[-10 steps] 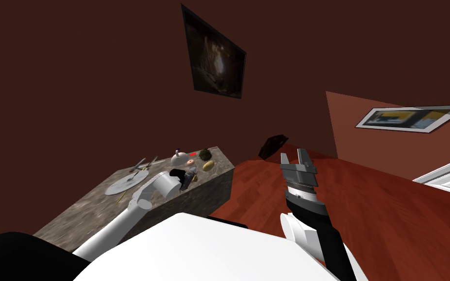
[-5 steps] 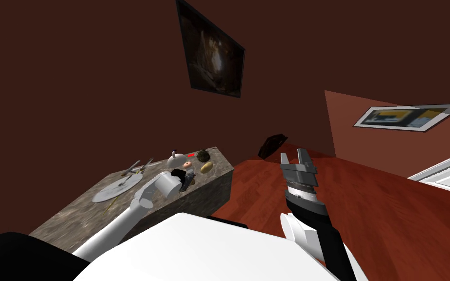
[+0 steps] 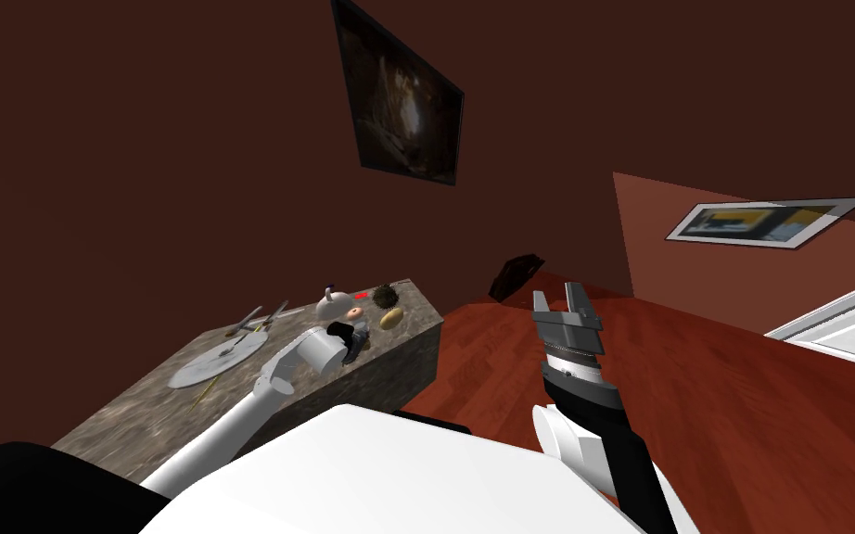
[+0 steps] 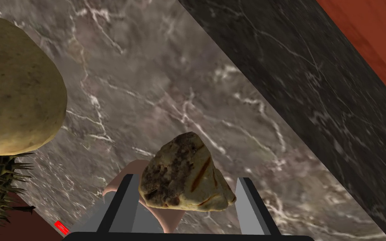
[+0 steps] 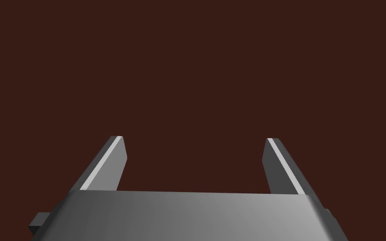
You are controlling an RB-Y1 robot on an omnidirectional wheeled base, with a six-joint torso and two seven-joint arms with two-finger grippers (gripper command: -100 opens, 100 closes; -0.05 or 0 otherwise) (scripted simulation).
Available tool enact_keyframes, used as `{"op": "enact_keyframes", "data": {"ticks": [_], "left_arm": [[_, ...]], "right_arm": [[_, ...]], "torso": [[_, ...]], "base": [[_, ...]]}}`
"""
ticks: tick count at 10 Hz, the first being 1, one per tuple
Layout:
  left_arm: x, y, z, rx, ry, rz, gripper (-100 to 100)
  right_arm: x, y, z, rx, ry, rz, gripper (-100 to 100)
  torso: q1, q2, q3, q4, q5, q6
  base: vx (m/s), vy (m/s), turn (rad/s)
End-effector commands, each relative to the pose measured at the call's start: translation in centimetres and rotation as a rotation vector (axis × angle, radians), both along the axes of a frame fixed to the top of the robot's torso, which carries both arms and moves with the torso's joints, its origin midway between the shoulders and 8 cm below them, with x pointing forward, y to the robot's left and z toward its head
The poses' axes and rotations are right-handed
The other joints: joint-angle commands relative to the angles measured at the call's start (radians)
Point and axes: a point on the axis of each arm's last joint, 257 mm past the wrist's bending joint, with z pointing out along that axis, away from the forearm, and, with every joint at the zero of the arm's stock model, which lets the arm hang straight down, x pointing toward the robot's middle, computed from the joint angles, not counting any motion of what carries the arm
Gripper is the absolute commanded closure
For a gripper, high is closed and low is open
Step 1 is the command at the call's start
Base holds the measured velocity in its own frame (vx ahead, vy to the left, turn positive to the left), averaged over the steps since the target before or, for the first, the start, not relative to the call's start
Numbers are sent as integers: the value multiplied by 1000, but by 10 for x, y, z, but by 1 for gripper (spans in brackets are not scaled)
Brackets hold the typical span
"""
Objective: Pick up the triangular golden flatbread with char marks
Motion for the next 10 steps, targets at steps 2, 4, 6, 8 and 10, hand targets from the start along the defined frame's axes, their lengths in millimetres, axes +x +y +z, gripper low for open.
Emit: {"op": "enact_keyframes", "data": {"ticks": [2, 4, 6, 8, 10], "left_arm": [[1, 0, 1, 0, -5, -1, 100], [1, 0, 1, 0, -4, -1, 100], [-2, -3, 7, 0, -2, -5, 100], [-5, -7, 14, 0, 0, -11, 100], [-5, -6, 12, 0, -1, -9, 0]], "right_arm": [[0, 0, 0, 0, 0, 0, 0], [0, 0, 0, 0, 0, 0, 0], [0, 0, 0, 0, 0, 0, 0], [0, 0, 0, 0, 0, 0, 0], [0, 0, 0, 0, 0, 0, 0]], "torso": [[0, 0, -1, -1, 0, -1], [0, 0, -1, -1, 0, -1], [0, 0, -1, -1, 0, -1], [0, 0, 0, -1, 0, -1], [0, 0, 0, -1, 0, -1]], "base": [[0, 0, 0], [0, 0, 0], [1, 0, 20], [3, 0, 42], [0, 0, 0]]}}
